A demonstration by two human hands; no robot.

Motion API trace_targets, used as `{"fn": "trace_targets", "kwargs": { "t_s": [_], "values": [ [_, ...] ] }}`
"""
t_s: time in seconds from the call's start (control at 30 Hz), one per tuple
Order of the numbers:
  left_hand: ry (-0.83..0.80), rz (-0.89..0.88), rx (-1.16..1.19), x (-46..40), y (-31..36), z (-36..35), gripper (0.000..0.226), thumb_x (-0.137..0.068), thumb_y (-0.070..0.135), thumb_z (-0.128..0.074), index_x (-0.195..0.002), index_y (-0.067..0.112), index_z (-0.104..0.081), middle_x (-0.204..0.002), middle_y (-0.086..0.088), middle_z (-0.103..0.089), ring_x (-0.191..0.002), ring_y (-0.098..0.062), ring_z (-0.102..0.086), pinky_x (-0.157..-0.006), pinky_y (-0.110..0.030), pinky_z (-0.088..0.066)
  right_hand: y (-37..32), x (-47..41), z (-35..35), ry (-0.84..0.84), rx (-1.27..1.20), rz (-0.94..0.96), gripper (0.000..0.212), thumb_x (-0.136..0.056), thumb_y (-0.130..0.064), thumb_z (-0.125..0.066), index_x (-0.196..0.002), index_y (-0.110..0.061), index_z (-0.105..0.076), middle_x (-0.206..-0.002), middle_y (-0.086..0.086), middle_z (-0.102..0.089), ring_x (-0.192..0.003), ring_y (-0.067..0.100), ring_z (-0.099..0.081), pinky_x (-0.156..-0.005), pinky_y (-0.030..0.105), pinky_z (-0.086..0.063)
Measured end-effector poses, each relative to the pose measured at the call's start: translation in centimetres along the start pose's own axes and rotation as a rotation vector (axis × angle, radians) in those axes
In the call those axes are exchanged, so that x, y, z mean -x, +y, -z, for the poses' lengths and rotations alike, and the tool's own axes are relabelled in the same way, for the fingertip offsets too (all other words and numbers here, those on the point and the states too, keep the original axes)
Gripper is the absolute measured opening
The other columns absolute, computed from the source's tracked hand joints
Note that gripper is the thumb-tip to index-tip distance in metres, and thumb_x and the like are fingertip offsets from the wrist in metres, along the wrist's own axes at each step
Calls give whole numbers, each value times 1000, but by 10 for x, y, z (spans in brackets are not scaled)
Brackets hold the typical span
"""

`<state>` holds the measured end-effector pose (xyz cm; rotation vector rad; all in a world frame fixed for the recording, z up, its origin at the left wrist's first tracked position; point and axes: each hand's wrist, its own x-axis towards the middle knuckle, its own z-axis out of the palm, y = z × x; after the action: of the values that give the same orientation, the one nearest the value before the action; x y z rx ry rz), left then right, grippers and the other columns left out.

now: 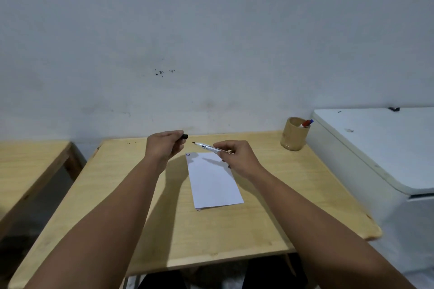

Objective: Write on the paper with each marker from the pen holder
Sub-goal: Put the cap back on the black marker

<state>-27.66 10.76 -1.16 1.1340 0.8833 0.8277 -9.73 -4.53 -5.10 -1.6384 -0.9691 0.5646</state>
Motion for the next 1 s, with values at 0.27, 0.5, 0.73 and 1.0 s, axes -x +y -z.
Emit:
{"fn": "trace_targets", "kwargs": {
  "t_s": [0.27, 0.5, 0.73, 1.0],
  "values": [
    [-50, -34, 16, 10, 18, -34, 7, -89, 9, -78, -87, 2, -77, -85, -14, -77, -71, -18, -70, -62, -21, -57, -16, 5, 17, 101, -3, 93, 23, -96, -11, -71, -111, -24, -84, -91, -18, -76, -73, -10, -66, -73, 20, -48],
    [-67, -70, -35, 15, 17, -55, 7, -90, 10, -77, -86, 5, -77, -86, -13, -77, -77, -20, -71, -69, -25, -56, -15, 12, 40, 151, 15, 95, 24, -97, -6, -70, -116, -13, -82, -91, -16, -74, -68, -12, -64, -68, 13, -44],
    [-98, -94, -120, 17, 14, -75, 7, -90, 10, -75, -88, 4, -78, -88, -12, -78, -80, -20, -73, -73, -29, -56, -17, 14, 52, 147, 31, 88, 22, -96, -9, -73, -115, -12, -83, -91, -12, -74, -66, -11, -63, -67, 12, -44],
    [-52, -127, -192, 17, 3, -114, 8, -87, 6, -76, -81, 1, -78, -74, -15, -73, -67, -25, -66, -75, -34, -60, -18, 17, 62, 199, 52, 75, 23, -95, -9, -72, -89, -30, -80, -91, 5, -77, -70, 17, -67, -70, 37, -55]
  ]
}}
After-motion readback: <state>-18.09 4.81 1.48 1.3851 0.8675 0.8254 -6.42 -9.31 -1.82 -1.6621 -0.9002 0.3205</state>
